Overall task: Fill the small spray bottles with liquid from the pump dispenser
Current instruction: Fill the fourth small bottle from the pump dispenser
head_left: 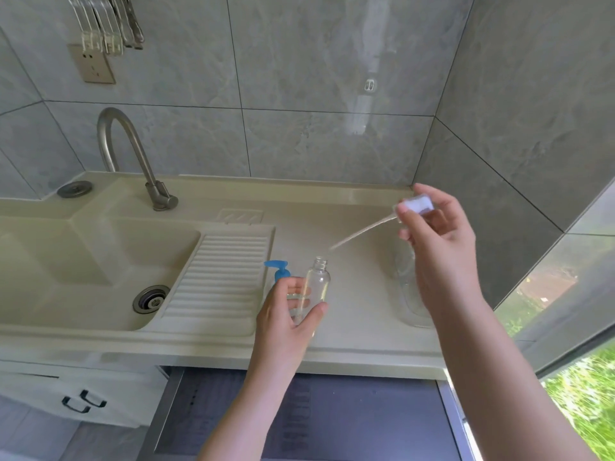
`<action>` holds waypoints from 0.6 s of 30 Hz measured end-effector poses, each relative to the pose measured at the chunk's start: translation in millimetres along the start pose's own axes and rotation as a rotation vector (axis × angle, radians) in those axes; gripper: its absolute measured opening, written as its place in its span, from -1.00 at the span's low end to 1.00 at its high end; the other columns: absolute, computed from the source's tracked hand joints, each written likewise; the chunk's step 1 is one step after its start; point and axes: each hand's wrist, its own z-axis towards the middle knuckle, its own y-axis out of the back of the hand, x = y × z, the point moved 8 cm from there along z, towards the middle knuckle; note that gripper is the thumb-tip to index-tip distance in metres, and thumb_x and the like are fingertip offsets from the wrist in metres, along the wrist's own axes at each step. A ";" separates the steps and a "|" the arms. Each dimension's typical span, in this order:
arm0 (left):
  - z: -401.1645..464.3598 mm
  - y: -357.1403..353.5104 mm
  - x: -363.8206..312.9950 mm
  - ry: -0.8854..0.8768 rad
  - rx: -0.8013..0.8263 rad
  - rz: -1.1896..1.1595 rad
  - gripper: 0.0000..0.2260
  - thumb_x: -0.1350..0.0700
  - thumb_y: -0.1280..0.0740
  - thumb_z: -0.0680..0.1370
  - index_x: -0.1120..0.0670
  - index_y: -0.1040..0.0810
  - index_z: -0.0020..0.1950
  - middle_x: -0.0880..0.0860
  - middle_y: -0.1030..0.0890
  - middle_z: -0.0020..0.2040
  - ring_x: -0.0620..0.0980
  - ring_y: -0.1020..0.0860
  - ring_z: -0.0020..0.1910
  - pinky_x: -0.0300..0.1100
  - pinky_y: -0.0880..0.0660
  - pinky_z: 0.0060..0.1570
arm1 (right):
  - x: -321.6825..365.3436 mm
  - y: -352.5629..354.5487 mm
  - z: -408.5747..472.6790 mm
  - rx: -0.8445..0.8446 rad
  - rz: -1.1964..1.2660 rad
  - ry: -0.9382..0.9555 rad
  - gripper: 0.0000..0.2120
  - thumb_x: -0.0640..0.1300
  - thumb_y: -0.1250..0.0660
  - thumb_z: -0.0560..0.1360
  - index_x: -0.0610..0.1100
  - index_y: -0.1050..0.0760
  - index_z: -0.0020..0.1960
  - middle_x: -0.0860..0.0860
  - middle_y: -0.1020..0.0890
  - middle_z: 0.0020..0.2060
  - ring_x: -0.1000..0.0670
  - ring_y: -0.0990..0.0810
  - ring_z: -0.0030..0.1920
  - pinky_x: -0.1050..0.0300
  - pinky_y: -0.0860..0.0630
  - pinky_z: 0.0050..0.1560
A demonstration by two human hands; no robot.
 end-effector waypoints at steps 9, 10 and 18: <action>13.5 41.6 20.4 0.017 -0.030 -0.043 -0.65 0.09 -0.53 0.43 -0.12 -0.46 0.11 -0.18 -0.59 0.08 -0.26 -0.59 0.02 -0.07 -0.58 0.01 | -129.4 18.4 -17.3 -0.201 -0.227 -0.268 -0.77 -0.25 -0.57 0.38 -0.04 -0.54 -0.21 0.03 -0.62 -0.28 0.05 -0.52 -0.26 0.18 -0.43 -0.18; 14.8 46.7 22.9 0.014 -0.028 -0.044 -0.64 0.09 -0.53 0.43 -0.11 -0.47 0.12 -0.18 -0.59 0.08 -0.27 -0.58 0.01 -0.04 -0.58 0.03 | -147.5 18.2 -23.2 -0.202 -0.291 -0.314 -0.78 -0.25 -0.57 0.36 -0.05 -0.53 -0.22 0.03 -0.62 -0.30 0.04 -0.53 -0.28 0.19 -0.42 -0.23; 26.2 89.1 52.0 0.073 0.007 -0.042 -0.63 0.07 -0.53 0.43 -0.13 -0.47 0.14 -0.16 -0.57 0.12 -0.16 -0.58 0.09 -0.01 -0.58 0.06 | -227.3 -2.1 -54.4 -0.079 -0.689 -0.370 -0.83 -0.15 -0.51 0.41 -0.14 -0.52 -0.14 0.00 -0.62 -0.21 0.00 -0.56 -0.19 0.32 -0.37 -0.26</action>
